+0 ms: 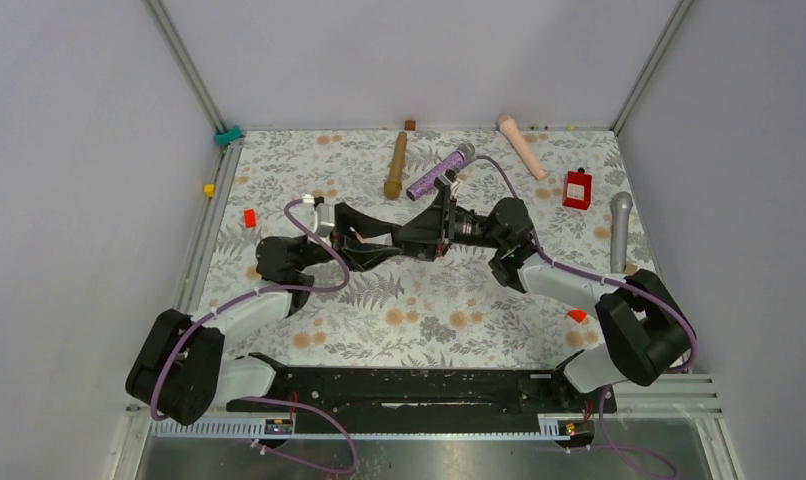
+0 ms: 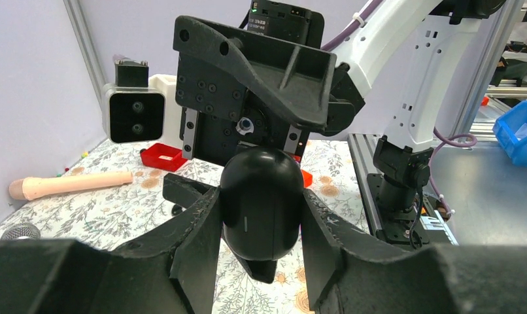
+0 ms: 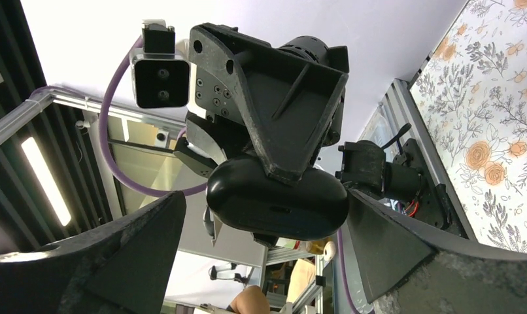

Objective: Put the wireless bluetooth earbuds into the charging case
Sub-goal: Adjust the charging case.

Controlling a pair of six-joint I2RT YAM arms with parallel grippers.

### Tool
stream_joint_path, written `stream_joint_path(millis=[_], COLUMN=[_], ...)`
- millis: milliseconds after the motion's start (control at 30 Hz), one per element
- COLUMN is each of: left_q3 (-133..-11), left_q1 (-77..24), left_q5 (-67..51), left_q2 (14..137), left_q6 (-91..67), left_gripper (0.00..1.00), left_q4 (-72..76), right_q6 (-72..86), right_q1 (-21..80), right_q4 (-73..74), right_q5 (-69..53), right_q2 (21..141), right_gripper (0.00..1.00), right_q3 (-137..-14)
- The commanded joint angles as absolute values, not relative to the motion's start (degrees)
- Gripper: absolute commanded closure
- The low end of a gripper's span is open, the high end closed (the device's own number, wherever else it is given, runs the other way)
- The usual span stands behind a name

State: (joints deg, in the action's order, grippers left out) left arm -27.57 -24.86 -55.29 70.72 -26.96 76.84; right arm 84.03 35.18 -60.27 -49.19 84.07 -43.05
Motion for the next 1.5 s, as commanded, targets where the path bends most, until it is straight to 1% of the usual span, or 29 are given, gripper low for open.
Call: stream_joint_path(millis=[0, 167, 367, 433, 533, 567, 600, 633, 667, 700, 733, 800, 900, 1000, 1100, 1200, 1300, 1333, 1400, 1433, 1467], left_q3=[-26.9, -26.1, -25.3, -25.1, -24.8, -24.8, -24.7, -24.7, -24.5, -24.4, -24.4, -24.7, -26.1, -28.3, -31.5, -35.9, -43.8, -46.8, -51.3, -57.4, -59.5], left_q1=[-25.4, -25.4, -25.6, -25.6, -25.7, -25.6, -25.7, -25.7, -25.6, -25.5, -25.4, -24.5, -22.0, -19.0, -16.2, -13.4, -12.8, -12.9, -13.1, -13.9, -14.7], left_q5=[-54.8, -56.1, -57.5, -57.8, -58.2, -58.2, -58.0, -57.9, -57.6, -57.4, -57.4, -57.3, -57.3, -57.5, -58.1, -56.8, -52.7, -51.2, -49.3, -49.1, -49.3], left_q2=[70.8, 70.5, 69.8, 69.8, 69.6, 69.5, 69.5, 69.3, 69.2, 69.0, 68.8, 68.3, 67.5, 66.6, 65.9, 64.8, 64.6, 65.1, 66.9, 70.1, 71.2], left_q6=[-25.5, -23.8, -22.1, -21.9, -21.4, -21.3, -21.2, -21.2, -21.1, -21.1, -21.1, -21.5, -23.4, -24.6, -24.7, -22.9, -16.2, -14.0, -13.5, -13.8, -13.4], left_gripper=[0.65, 0.60, 0.57, 0.54, 0.48, 0.45, 0.38, 0.28, 0.16, 0.04, 0.02, 0.01, 0.01, 0.01, 0.01, 0.01, 0.01, 0.01, 0.01, 0.01, 0.01], left_q4=[80.9, 80.9, 81.0, 80.9, 81.0, 80.9, 81.0, 81.0, 81.0, 81.0, 80.9, 80.6, 78.6, 74.8, 67.2, 54.5, 32.0, 25.4, 17.7, 8.5, 5.0], right_q6=[83.9, 83.8, 82.4, 81.7, 78.7, 77.8, 76.7, 75.3, 73.4, 70.9, 67.9, 60.5, 48.1, 33.8, 20.9, 8.9, -2.4, -5.9, -12.3, -19.3, -21.9], right_q1=[36.3, 36.2, 36.0, 35.8, 35.2, 35.0, 34.8, 34.7, 34.7, 34.6, 34.5, 34.1, 33.0, 32.5, 32.5, 32.5, 32.8, 32.9, 33.5, 35.2, 35.9], right_q4=[-62.2, -61.7, -58.6, -58.3, -56.1, -55.3, -54.5, -53.2, -51.2, -48.4, -45.3, -36.9, -22.8, -8.4, 6.1, 13.3, 17.0, 18.0, 18.6, 19.1, 19.6], right_q5=[-50.6, -51.2, -50.7, -50.7, -51.8, -52.2, -52.7, -53.2, -54.0, -54.9, -55.9, -57.7, -58.6, -56.3, -50.9, -44.3, -35.9, -33.5, -28.6, -23.7, -22.1], right_q2=[84.4, 83.8, 83.8, 83.7, 83.4, 83.2, 82.9, 82.8, 82.6, 82.3, 82.2, 82.1, 81.1, 79.1, 76.5, 73.0, 69.0, 67.8, 65.7, 63.2, 62.6], right_gripper=[0.04, 0.21, 0.27, 0.31, 0.41, 0.45, 0.48, 0.51, 0.54, 0.55, 0.58, 0.62, 0.63, 0.63, 0.62, 0.62, 0.62, 0.62, 0.62, 0.62, 0.62], right_q3=[-44.9, -45.8, -46.3, -46.4, -47.5, -48.0, -48.5, -49.1, -50.1, -51.1, -52.2, -54.9, -58.0, -60.7, -63.8, -65.1, -64.7, -64.4, -63.5, -62.5, -62.4])
